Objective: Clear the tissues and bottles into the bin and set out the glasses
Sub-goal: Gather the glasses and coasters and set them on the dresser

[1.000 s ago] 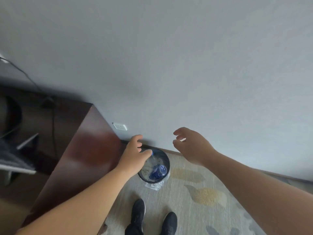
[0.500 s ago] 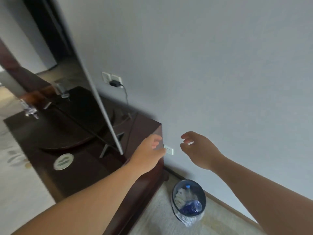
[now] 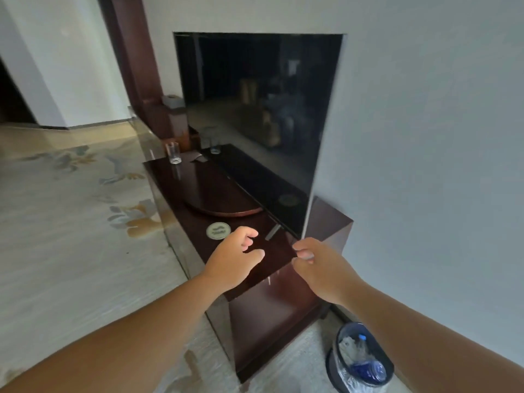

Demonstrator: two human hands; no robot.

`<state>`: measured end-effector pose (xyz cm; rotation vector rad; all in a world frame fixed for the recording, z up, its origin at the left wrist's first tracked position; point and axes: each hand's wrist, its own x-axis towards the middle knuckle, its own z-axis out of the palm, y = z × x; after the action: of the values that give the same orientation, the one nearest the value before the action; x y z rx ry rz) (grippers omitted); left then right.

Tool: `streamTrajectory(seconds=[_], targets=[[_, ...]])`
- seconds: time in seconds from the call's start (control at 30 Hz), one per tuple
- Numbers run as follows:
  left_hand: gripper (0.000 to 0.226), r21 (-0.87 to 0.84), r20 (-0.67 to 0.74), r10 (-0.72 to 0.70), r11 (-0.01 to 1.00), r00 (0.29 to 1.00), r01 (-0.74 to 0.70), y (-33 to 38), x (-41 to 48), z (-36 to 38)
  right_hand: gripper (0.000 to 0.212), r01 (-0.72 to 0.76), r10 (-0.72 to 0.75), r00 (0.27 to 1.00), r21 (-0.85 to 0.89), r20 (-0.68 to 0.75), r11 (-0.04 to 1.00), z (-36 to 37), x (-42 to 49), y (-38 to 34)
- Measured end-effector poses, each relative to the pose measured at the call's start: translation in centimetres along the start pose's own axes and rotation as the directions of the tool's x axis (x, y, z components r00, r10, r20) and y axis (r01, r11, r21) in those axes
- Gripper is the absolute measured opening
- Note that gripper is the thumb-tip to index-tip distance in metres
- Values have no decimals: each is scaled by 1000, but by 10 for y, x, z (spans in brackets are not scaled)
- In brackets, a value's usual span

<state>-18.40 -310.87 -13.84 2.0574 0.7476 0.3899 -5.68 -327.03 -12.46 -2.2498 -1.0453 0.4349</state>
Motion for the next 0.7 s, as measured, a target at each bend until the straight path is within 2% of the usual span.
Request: streamTrajectory(seconds=[0.2,0.43,0.7], targets=[[37,-22,-132,-62,998,989,60,-21,-16,-55,29,79,-79,994,-2,81,997,21,24,-45],[37,-26,-283,-162,987,945,161,-38,-18,-82,31,153,-153,977,7,151,988,30,66,-63],[35,-59,-344,-232,973,910,225,-57,-12,-89,31,202,-198,956,2,215,979,54,110,-62]])
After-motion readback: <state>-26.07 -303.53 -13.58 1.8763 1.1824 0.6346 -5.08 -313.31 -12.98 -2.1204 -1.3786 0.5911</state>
